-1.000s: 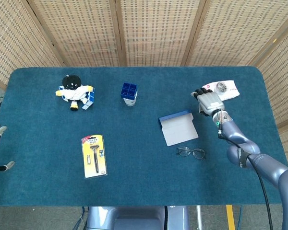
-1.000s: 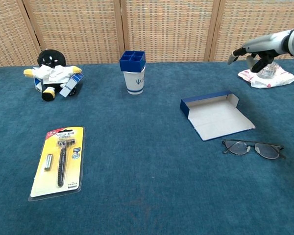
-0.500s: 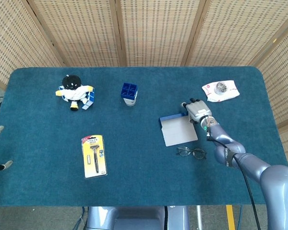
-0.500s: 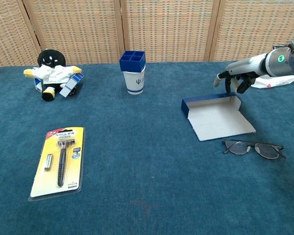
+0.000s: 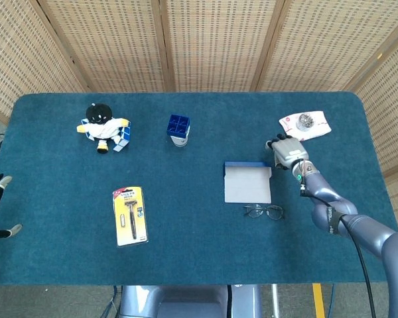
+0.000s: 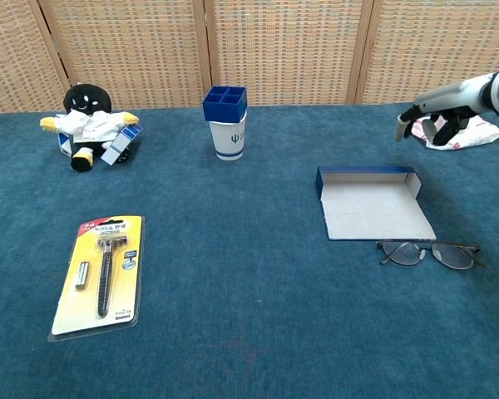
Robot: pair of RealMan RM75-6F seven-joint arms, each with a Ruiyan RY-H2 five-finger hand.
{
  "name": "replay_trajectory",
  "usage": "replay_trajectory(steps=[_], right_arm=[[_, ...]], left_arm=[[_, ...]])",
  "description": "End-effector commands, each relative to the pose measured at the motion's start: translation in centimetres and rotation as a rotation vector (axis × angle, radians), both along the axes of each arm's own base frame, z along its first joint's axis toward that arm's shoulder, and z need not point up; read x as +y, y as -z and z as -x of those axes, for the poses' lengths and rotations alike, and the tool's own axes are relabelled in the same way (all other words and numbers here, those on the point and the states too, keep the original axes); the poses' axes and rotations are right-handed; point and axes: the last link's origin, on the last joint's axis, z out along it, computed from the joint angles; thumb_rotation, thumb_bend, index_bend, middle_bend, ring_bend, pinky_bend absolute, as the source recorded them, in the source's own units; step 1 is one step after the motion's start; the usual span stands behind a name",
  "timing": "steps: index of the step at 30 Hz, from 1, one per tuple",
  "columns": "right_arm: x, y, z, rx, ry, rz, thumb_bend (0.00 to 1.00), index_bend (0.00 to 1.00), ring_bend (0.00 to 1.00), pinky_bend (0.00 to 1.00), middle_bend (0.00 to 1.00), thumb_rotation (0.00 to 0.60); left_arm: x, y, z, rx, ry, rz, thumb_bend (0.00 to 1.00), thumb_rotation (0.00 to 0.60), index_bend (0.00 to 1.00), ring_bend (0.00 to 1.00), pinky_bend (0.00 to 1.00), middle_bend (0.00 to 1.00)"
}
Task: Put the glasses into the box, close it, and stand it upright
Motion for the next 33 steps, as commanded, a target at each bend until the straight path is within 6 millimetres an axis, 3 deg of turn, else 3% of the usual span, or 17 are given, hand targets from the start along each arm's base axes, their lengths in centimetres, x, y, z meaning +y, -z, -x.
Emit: replay_trajectory(steps=[1, 5, 9, 14, 17, 22, 33], right_arm=[[1.2, -2.8, 0.2, -0.098, -0.074, 0.176, 0.31, 0.10, 0.00, 0.13, 0.00, 0.600], [3.3, -4.1, 0.8, -0.175, -0.109, 0.234, 0.26, 0.13, 0.00, 0.13, 0.00, 0.600], [7.3, -4.8, 2.1, -0.254, -0.127, 0.246, 0.25, 0.21, 0.00, 0.13, 0.00, 0.600], [12.0, -4.1, 3.5, -0.321, -0.117, 0.254, 0.26, 0.34, 0.00, 0.13, 0.00, 0.600], [13.9, -2.9, 4.0, -0.326, -0.116, 0.231, 0.32, 0.37, 0.00, 0.13, 0.00, 0.600], [15.3, -0.6, 4.3, -0.315, -0.122, 0.217, 0.45, 0.39, 0.00, 0.13, 0.00, 0.600], [17.0, 2.8, 4.0, -0.262, -0.160, 0.187, 0.47, 0.42, 0.00, 0.13, 0.00, 0.600]], left_arm=[[0.0, 0.0, 0.0, 0.000, 0.001, 0.002, 0.00, 0.600, 0.00, 0.00, 0.00, 0.00], [0.0, 0.1, 0.0, 0.000, 0.001, 0.010, 0.00, 0.600, 0.00, 0.00, 0.00, 0.00], [0.0, 0.2, 0.0, -0.004, 0.003, 0.019, 0.00, 0.600, 0.00, 0.00, 0.00, 0.00], [0.1, 0.1, 0.0, -0.011, 0.008, 0.027, 0.00, 0.600, 0.00, 0.00, 0.00, 0.00], [-0.1, 0.1, -0.2, -0.014, 0.023, 0.031, 0.00, 0.600, 0.00, 0.00, 0.00, 0.00], [-0.9, -0.1, -0.7, -0.018, 0.057, 0.027, 0.00, 0.600, 0.00, 0.00, 0.00, 0.00], [-2.0, -0.6, -0.8, -0.032, 0.090, 0.016, 0.00, 0.600, 0.00, 0.00, 0.00, 0.00]])
